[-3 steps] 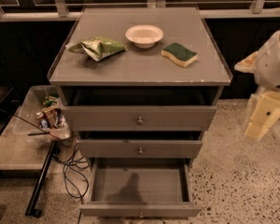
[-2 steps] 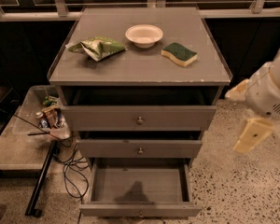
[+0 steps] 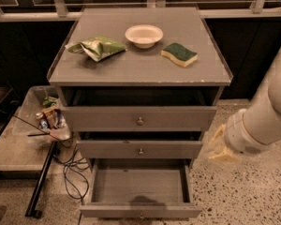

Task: Close bottom drawer

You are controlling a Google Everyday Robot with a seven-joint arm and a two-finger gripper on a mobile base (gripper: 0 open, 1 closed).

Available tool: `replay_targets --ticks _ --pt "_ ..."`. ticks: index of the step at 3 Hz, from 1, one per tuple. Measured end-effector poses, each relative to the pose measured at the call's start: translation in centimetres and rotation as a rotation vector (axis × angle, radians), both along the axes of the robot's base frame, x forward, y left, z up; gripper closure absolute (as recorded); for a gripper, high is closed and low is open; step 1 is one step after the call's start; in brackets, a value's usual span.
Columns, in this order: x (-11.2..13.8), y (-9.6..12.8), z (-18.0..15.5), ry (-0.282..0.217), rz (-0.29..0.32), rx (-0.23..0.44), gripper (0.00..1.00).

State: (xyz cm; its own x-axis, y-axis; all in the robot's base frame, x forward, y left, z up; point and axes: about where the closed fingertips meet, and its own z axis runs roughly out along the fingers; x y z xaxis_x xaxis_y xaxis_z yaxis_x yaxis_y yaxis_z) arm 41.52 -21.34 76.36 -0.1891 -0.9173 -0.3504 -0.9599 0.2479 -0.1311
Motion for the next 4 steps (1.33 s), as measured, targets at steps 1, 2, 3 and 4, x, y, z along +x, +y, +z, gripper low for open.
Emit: replay_targets --ticks 1,2,3,4 --pt "0.1 0.0 0.1 -0.009 -0.003 -0.002 0.88" --pt "0.1 0.0 0.2 -0.009 -0.003 -0.003 1.0" --pt "0.0 0.7 -2.2 0.031 -0.023 0.036 1.0" --pt "-0.2 1.5 -7.1 0.097 -0.058 0.074 1.0"
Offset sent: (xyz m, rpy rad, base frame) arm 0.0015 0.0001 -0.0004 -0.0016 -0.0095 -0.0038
